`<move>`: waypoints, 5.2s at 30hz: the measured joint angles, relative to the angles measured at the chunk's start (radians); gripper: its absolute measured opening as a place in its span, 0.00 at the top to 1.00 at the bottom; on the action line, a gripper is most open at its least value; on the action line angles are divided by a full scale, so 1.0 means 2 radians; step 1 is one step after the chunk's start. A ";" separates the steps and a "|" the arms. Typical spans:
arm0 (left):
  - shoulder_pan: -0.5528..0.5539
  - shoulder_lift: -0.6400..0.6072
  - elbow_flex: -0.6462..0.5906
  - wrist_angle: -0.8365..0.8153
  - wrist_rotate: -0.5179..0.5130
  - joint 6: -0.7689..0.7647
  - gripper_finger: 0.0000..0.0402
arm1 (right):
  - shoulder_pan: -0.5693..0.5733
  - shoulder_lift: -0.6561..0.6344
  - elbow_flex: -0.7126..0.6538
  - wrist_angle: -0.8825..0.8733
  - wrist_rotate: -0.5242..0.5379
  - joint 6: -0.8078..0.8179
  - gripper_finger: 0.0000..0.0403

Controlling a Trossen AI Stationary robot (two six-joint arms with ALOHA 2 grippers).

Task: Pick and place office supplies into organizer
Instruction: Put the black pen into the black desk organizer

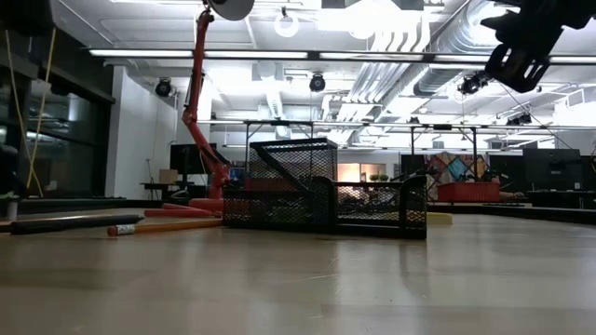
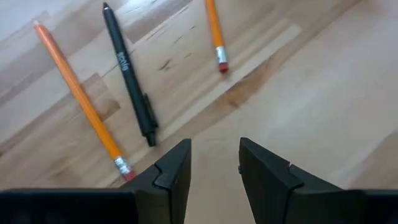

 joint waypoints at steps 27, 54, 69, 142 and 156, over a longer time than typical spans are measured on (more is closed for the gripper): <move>0.023 0.019 -0.027 -0.035 0.009 -0.002 0.69 | 0.000 0.000 0.000 -0.004 -0.008 0.022 0.71; 0.040 0.006 -0.092 0.124 -0.038 -0.001 0.90 | 0.000 0.000 0.000 -0.007 0.030 0.035 0.71; 0.043 0.001 0.043 -0.041 -0.080 0.003 0.99 | 0.000 0.000 0.000 -0.030 0.026 0.018 0.71; 0.046 -0.016 -0.014 0.015 -0.037 0.034 0.97 | 0.000 0.001 0.000 -0.026 0.028 0.021 0.71; 0.070 -0.036 0.147 -0.165 0.002 0.177 0.98 | 0.000 0.001 0.000 -0.019 0.034 0.011 0.71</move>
